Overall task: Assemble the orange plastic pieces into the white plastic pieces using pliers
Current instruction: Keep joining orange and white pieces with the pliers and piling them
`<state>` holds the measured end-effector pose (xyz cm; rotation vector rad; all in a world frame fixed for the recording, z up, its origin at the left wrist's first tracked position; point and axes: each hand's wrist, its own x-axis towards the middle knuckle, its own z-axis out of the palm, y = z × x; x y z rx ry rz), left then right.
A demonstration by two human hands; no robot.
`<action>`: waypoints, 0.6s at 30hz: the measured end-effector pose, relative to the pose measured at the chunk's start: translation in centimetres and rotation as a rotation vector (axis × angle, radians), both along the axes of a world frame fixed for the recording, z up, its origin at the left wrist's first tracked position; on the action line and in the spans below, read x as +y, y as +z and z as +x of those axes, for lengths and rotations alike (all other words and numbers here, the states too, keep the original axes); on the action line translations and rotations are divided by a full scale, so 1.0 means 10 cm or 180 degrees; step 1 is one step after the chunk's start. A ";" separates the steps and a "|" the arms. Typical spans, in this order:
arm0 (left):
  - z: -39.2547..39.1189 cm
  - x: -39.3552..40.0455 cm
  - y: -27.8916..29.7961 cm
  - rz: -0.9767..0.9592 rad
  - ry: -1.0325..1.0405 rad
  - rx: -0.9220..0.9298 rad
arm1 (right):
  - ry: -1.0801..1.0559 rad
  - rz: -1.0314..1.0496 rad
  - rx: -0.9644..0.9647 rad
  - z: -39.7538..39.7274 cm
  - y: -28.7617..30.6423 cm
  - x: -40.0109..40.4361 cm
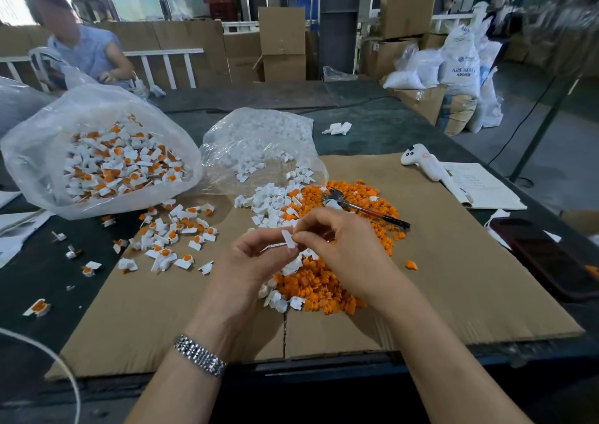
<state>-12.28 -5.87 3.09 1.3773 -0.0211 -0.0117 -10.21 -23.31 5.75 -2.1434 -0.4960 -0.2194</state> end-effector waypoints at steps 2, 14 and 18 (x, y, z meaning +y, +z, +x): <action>-0.02 -0.01 0.00 0.0636 0.0276 -0.0269 | -0.0025 -0.0126 -0.0075 0.00 -0.01 0.00; -0.05 -0.05 0.05 -0.0092 0.0331 0.0227 | 0.0067 -0.0198 -0.0250 -0.07 -0.07 0.02; -0.02 -0.03 0.03 -0.0181 0.0391 0.0383 | 0.0207 -0.0193 -0.0235 -0.06 -0.08 -0.01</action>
